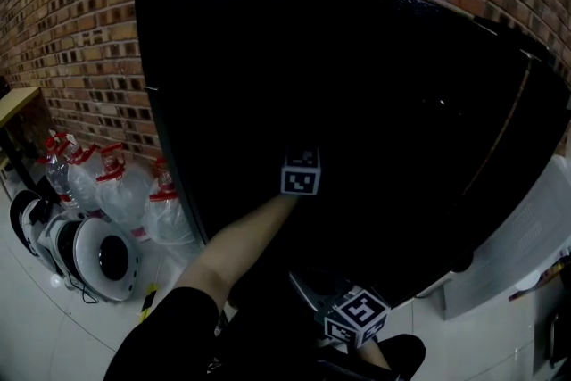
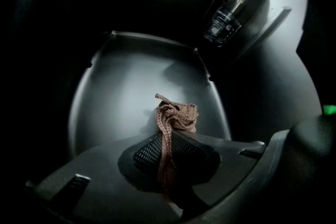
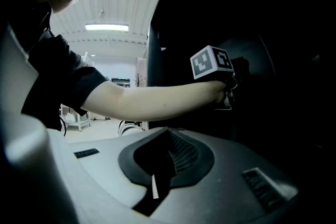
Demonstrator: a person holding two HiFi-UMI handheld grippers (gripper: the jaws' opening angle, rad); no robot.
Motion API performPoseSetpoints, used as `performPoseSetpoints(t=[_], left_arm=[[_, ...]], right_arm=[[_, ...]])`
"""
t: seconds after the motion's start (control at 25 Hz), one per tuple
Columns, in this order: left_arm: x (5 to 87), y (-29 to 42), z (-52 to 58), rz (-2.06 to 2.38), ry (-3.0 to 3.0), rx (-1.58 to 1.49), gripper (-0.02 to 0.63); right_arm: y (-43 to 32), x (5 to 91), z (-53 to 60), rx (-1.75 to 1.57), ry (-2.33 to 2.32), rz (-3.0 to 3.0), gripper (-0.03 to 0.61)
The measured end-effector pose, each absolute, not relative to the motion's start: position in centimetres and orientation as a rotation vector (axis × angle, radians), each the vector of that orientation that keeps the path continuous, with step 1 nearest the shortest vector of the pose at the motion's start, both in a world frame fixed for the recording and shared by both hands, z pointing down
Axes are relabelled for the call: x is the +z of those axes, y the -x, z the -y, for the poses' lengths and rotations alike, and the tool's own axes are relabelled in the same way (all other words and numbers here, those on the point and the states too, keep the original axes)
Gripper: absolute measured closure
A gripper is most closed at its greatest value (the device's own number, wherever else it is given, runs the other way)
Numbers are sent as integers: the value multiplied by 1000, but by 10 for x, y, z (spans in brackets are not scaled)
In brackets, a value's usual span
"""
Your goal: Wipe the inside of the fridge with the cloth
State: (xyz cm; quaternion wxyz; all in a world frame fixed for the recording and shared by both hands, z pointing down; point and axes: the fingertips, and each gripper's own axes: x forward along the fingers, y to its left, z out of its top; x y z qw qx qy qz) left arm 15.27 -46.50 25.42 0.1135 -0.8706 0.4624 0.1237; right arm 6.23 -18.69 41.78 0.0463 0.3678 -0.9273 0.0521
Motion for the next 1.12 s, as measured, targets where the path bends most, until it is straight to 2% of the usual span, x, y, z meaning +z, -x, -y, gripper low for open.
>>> performPoseSetpoints(t=[0.8,1.12], left_arm=[[263,-57,484,-1804,2314,424,566],[260,-59,488,-1830,2239,365,567]], right_arm=[[-59,428,189,230,-1107,2861,574],[-63,418,188,154,-1120,2860,574]])
